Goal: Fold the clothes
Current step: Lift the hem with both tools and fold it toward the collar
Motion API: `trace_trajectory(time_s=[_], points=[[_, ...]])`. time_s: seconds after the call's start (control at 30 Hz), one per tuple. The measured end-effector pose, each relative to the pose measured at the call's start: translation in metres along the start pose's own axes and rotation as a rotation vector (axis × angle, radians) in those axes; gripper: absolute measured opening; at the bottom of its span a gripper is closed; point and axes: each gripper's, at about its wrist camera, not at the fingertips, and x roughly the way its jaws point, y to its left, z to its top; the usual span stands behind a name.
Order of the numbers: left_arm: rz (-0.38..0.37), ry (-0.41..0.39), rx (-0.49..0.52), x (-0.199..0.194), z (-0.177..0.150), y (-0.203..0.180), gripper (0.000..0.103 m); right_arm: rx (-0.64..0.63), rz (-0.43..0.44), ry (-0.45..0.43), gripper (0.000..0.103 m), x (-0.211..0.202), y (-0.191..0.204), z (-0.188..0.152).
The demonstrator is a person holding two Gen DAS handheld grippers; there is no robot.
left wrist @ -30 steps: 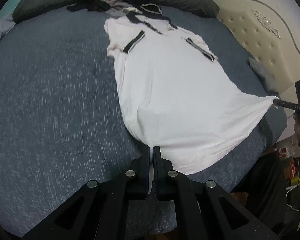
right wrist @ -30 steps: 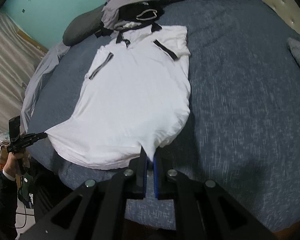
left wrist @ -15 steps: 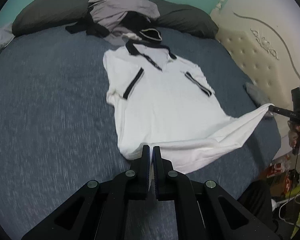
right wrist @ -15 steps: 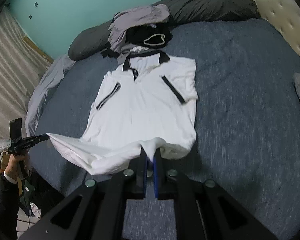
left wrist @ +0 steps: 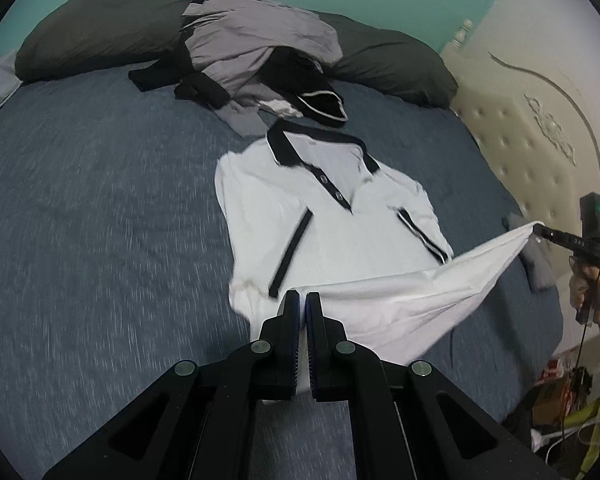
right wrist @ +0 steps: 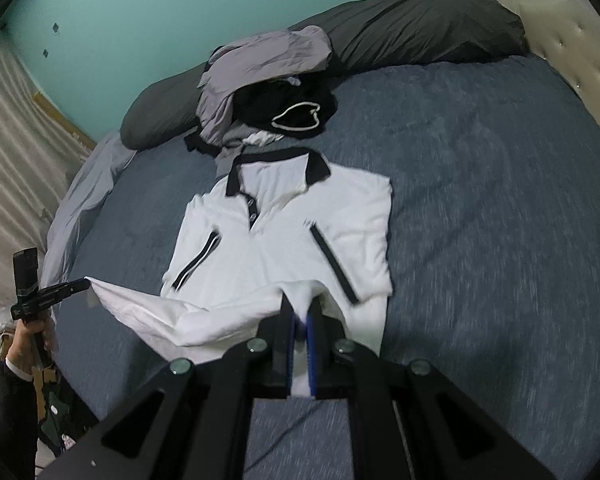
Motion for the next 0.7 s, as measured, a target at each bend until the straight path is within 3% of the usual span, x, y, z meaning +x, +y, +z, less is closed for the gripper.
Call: trace_trajectory(time_s=[0.3,0.7], points=[[-0.009,-0.021,-0.061,0.045,0.074,0.039,0.003,0.004,-0.044,-0.027,0.004,0.047,-0.026,0.081],[-0.001,-0.013,-0.107,0.122,0.140,0.077,0.003,0.017,-0.098,-0.035,0.004,0.124,-0.056,0.153]])
